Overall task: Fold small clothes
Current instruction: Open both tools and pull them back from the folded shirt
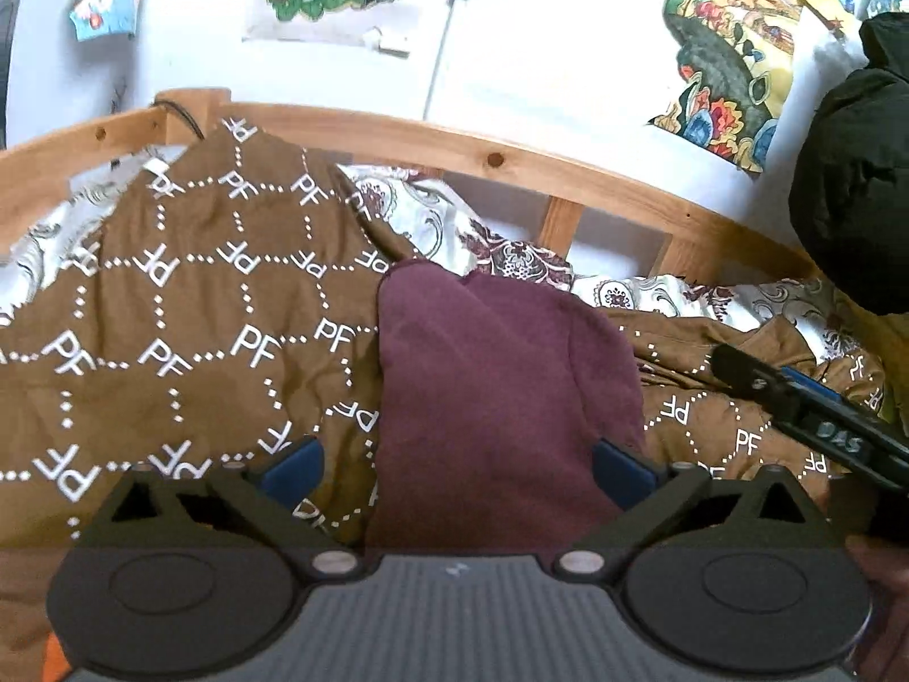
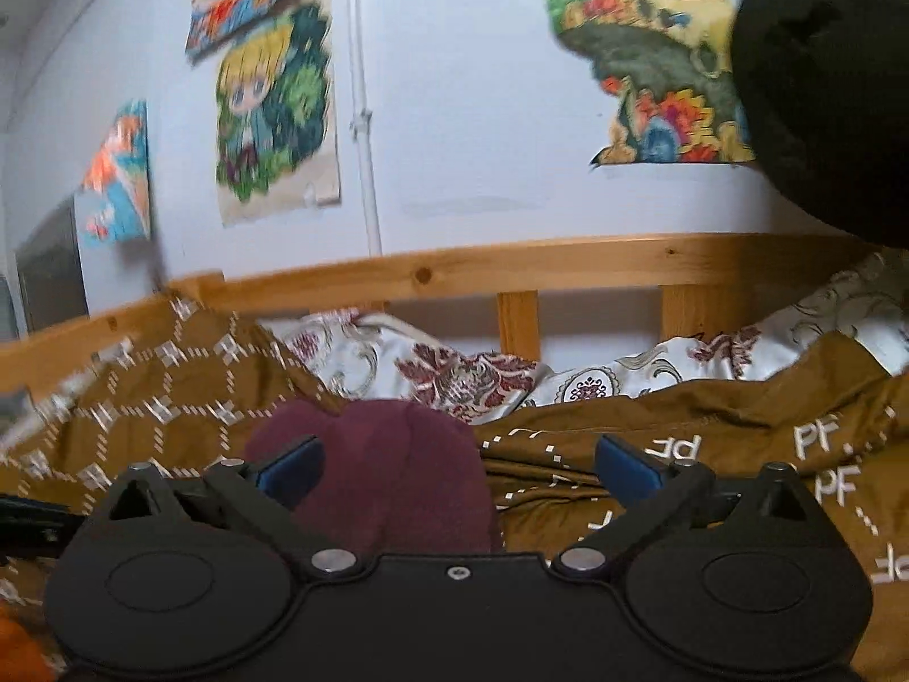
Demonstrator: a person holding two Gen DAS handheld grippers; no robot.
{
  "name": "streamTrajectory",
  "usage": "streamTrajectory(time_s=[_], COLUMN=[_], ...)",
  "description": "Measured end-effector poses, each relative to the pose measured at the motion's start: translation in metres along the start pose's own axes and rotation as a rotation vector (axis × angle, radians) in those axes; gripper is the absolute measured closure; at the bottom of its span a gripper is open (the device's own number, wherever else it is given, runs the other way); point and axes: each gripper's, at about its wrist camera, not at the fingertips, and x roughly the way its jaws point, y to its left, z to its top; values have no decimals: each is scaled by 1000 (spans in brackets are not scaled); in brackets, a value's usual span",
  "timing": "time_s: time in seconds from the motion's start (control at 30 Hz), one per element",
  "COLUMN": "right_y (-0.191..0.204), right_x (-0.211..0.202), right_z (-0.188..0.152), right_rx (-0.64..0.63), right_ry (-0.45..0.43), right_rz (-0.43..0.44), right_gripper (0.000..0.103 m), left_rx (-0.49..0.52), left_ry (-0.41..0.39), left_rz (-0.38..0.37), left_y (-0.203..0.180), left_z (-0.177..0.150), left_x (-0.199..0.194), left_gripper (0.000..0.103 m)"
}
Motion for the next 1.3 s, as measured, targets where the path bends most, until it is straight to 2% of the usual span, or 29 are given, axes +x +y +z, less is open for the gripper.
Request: streamTrajectory(time_s=[0.17, 0.33, 0.5, 0.67, 0.97, 1.1, 1.3], right_y=[-5, -5, -4, -3, 2, 8, 20], right_x=[-40, -72, -95, -121, -139, -148, -156], right_z=[4, 8, 8, -6, -30, -47, -56], right_rx=[23, 30, 65, 83, 110, 80, -13], right_ry=[-36, -57, -23, 13, 113, 135, 82], right_rz=[15, 9, 2, 19, 40, 46, 40], right_gripper=[1, 1, 1, 1, 1, 1, 1], left_rx=[40, 69, 86, 104, 192, 164, 63], left_ry=[-35, -37, -32, -21, 21, 21, 18], left_rz=[39, 53, 63, 73, 71, 58, 29], left_y=[-10, -16, -14, -10, -8, -5, 6], left_z=[-5, -17, -32, -44, -72, -79, -80], left_x=[-25, -48, -66, -77, -73, -70, -65], left_gripper=[1, 1, 1, 1, 1, 1, 1])
